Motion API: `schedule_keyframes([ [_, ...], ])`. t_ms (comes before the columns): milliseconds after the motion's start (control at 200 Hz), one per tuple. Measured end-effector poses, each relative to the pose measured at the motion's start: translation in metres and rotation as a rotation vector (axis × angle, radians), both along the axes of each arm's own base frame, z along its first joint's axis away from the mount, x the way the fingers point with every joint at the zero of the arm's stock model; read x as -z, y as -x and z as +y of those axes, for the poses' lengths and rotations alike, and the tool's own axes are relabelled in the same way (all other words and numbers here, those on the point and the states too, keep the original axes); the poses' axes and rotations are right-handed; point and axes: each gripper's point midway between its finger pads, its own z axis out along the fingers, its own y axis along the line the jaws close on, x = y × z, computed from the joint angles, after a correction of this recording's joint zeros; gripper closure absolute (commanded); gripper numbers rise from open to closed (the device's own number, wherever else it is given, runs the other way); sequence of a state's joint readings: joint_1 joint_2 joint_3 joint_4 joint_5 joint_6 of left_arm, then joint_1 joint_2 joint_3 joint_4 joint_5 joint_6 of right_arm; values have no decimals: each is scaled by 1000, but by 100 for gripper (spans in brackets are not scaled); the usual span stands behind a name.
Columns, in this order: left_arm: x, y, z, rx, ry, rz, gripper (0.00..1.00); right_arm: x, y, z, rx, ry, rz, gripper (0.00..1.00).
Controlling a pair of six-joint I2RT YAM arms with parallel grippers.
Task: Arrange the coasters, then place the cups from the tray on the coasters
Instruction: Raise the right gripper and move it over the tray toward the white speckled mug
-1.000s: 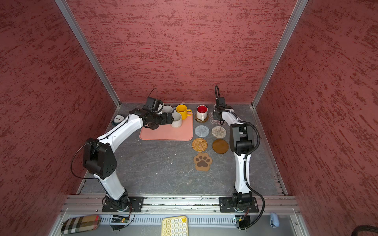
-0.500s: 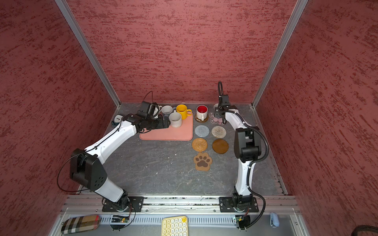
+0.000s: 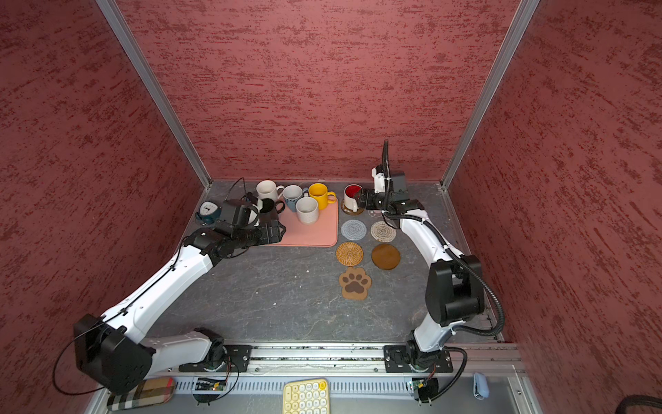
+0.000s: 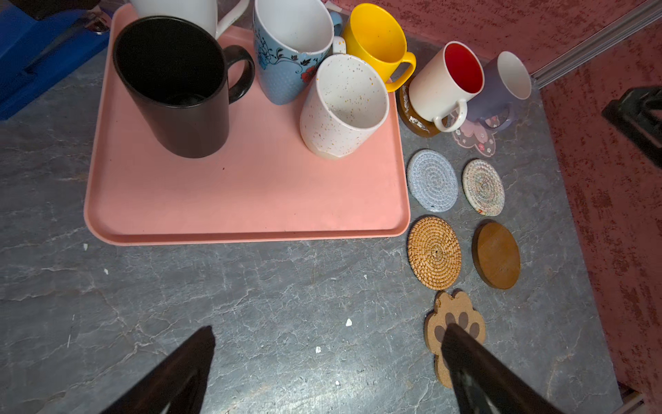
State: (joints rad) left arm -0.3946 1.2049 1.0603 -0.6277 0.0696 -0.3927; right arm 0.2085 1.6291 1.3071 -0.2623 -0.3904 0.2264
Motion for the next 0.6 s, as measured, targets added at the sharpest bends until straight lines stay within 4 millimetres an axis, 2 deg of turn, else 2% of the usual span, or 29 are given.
schedule_keyframes([
  [185,6,21,10,-5,7,-9,0,5,37,53,-231,-54,-21,14],
  [336,3,31,16,-11,13,-25,0,13,56,78,-353,-93,-62,11],
  [456,-5,36,20,-17,21,-44,0,17,56,85,-396,-122,-80,10],
  [601,-6,40,22,-19,21,-44,0,28,37,97,-434,-158,-78,7],
])
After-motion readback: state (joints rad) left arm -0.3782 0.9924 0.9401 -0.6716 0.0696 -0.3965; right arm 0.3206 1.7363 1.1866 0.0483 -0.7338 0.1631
